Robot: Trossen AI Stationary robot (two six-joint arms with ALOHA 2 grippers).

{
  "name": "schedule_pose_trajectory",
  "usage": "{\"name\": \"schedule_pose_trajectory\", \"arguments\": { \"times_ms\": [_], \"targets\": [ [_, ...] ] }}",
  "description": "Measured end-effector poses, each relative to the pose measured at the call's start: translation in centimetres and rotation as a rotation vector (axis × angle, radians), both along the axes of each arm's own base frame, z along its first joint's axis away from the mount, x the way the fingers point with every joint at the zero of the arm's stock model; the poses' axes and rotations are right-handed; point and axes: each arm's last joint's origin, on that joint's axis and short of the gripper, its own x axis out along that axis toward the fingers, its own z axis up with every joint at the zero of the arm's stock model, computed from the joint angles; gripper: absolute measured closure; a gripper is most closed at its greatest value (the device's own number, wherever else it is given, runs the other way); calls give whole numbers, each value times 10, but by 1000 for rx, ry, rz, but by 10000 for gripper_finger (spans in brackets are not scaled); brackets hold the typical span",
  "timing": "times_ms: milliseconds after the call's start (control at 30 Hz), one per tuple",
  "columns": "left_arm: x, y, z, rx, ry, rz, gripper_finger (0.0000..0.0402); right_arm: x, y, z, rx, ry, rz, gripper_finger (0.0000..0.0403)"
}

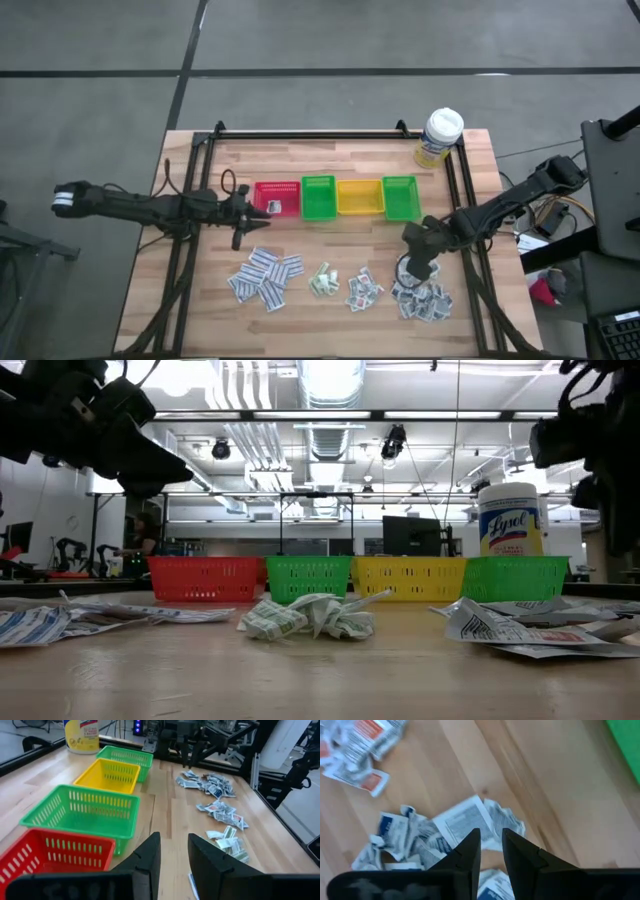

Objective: Pick & Place First Aid Supplies
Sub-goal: Put the alcohol pad into the red basket

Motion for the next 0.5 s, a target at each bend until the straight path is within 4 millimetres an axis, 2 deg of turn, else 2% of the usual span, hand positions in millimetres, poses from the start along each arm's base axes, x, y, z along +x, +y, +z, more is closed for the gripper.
{"name": "schedule_pose_trajectory", "arguments": {
  "times_ms": [500],
  "targets": [
    [-1, 0, 0, -2, -2, 0, 309, -7, -3, -5, -11, 109, -84, 282]
  ]
}}
